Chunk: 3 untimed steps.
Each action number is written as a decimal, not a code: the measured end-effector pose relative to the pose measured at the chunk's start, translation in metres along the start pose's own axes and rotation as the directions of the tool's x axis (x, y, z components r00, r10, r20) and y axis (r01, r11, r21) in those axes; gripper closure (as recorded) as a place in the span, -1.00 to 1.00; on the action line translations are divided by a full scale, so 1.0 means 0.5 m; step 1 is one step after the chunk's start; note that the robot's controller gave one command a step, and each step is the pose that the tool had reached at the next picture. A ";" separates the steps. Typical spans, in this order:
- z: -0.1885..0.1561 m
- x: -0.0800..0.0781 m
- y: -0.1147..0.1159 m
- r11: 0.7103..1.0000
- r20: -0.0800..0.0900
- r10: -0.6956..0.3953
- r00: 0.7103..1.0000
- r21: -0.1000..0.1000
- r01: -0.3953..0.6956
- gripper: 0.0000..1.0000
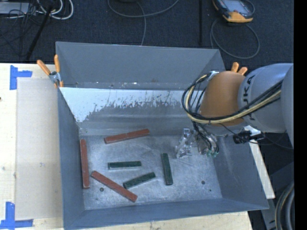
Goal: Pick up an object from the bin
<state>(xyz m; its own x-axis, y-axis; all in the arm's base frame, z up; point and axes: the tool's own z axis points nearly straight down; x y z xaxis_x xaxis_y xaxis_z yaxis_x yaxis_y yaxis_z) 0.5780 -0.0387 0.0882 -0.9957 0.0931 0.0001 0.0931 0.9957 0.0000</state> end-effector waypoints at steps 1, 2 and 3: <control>0.000 0.000 0.000 1.000 0.000 0.000 1.000 0.000 0.000 1.00; 0.024 0.001 0.071 0.996 0.014 0.090 0.996 -0.002 -0.090 -1.00; 0.024 0.001 0.071 0.996 0.014 0.088 0.996 -0.002 -0.088 -1.00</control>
Offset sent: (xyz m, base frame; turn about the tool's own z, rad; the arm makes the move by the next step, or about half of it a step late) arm -0.0023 0.0359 -0.0182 0.0897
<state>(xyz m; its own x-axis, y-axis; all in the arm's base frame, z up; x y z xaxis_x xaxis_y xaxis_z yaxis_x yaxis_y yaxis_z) 0.5808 -0.0031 0.0762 -0.9835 0.1805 -0.0141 0.1805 0.9836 0.0015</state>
